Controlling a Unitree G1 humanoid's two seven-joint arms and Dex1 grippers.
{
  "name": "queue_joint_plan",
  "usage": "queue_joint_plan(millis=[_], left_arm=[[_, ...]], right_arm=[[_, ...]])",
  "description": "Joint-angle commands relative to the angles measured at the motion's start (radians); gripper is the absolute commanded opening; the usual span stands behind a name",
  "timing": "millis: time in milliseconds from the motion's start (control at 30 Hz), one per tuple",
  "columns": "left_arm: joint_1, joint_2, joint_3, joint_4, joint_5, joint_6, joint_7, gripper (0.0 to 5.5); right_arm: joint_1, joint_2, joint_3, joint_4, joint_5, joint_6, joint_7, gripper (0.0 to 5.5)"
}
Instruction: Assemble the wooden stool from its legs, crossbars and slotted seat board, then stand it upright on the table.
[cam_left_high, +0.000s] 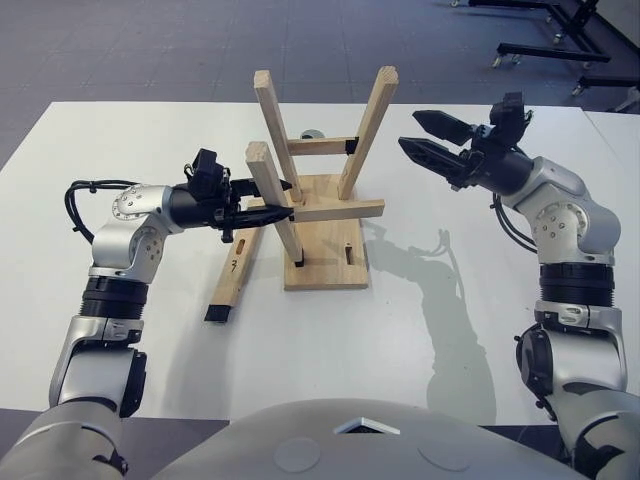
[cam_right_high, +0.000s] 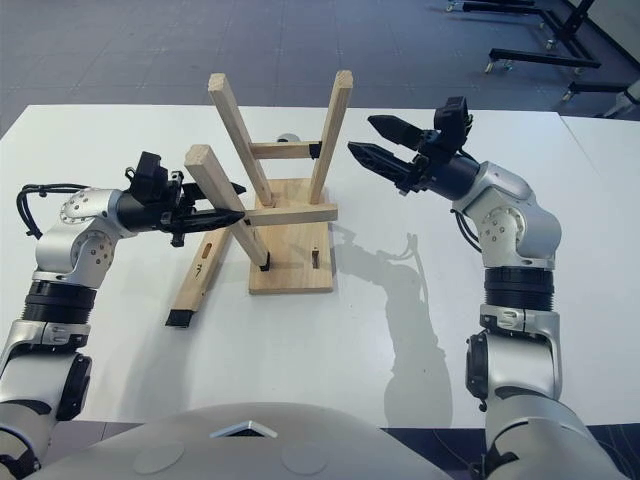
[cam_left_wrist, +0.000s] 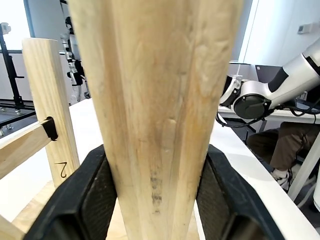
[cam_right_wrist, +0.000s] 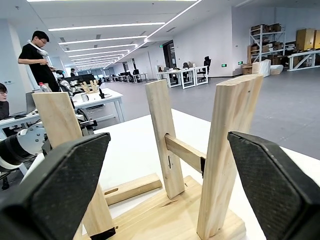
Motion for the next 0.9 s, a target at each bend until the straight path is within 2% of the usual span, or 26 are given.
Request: queue_joint_plan(millis=[33,367,400,533,633,900], left_arm=[[0.042,0.034,-0.11,0.02,0.162,-0.044,-0.021,2.06],[0.127,0.084,-0.19,-0.055,0.228,-0.08,0.026,2.06],[0.116,0.081,-0.188,-0.044,0.22,-0.065,0.033,2.33],[0.066,0.056,-0.152,0.007,0.219,-0.052,0.075,2.83],[0.063,0.066,-0.124,-0.039,0.208,-0.027,0.086,3.22],[0.239,0.156,-0.014,-0.194,0.236,-0.024,0.166,4.43]], right_arm=[[-0.03,-0.007,-0.004,-0.008,0.002,0.017,0.001,4.32],[-0.021,0.017,-0.023,-0.038,0.014,0.028,-0.026,4.32],[-0.017,0.018,-0.026,-0.041,0.014,0.026,-0.029,4.32],[-0.002,0.027,-0.037,-0.049,0.014,0.018,-0.043,4.32],[0.008,0.037,-0.049,-0.057,0.02,0.019,-0.049,4.32],[0.084,0.05,-0.087,-0.122,0.045,0.02,-0.101,4.32]])
